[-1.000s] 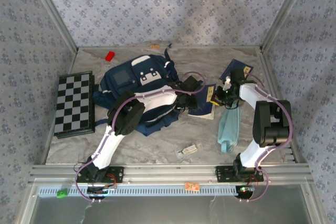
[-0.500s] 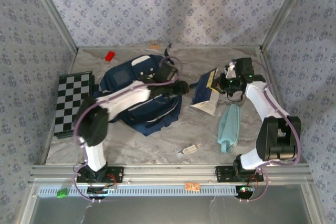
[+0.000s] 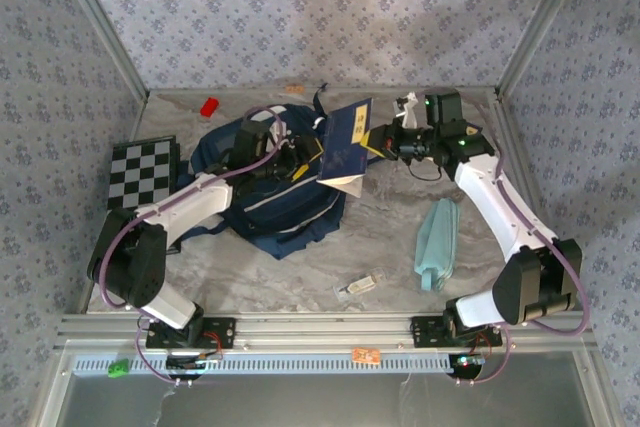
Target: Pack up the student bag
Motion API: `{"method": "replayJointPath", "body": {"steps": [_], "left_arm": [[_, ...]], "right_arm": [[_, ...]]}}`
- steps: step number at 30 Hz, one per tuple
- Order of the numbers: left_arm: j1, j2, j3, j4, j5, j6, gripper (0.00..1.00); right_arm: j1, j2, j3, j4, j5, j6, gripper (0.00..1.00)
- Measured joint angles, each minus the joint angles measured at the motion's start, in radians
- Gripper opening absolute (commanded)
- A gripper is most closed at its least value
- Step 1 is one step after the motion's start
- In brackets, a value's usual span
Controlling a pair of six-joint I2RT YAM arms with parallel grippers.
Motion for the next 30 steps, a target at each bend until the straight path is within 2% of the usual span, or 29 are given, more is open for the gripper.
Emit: {"method": "replayJointPath", "body": {"steps": [3, 6, 15, 18, 19, 22, 23, 25, 26, 30], "left_arm": [[-0.002, 0.0, -0.002, 0.121, 0.044, -0.038, 0.71], [-0.002, 0.0, -0.003, 0.223, 0.074, -0.071, 0.61], [0.005, 0.0, -0.014, 0.297, 0.095, -0.116, 0.18], [0.005, 0.0, -0.015, 0.302, 0.098, -0.122, 0.08], [0.005, 0.0, -0.015, 0.302, 0.1, -0.124, 0.05], [0.005, 0.0, -0.015, 0.301, 0.101, -0.129, 0.0], [0.005, 0.0, -0.015, 0.302, 0.101, -0.132, 0.0], [0.005, 0.0, -0.015, 0.31, 0.101, -0.145, 0.0], [0.005, 0.0, -0.015, 0.319, 0.099, -0.153, 0.0], [-0.002, 0.0, -0.014, 0.362, 0.091, -0.19, 0.0]], "right_arm": [[0.026, 0.012, 0.0, 0.064, -0.017, 0.057, 0.0], [0.032, 0.026, 0.0, 0.111, -0.025, 0.096, 0.0], [0.014, 0.045, -0.022, 0.142, -0.032, 0.107, 0.0], [0.01, 0.047, -0.023, 0.125, -0.029, 0.097, 0.13], [0.009, 0.047, -0.024, 0.122, -0.028, 0.093, 0.24], [0.003, 0.047, -0.036, 0.115, -0.024, 0.078, 0.71], [0.0, 0.046, -0.045, 0.114, -0.02, 0.077, 0.82], [-0.007, 0.039, -0.07, 0.109, -0.014, 0.078, 0.97], [-0.01, 0.034, -0.089, 0.108, -0.013, 0.081, 1.0], [-0.01, 0.031, -0.144, 0.134, -0.024, 0.117, 1.0]]}}
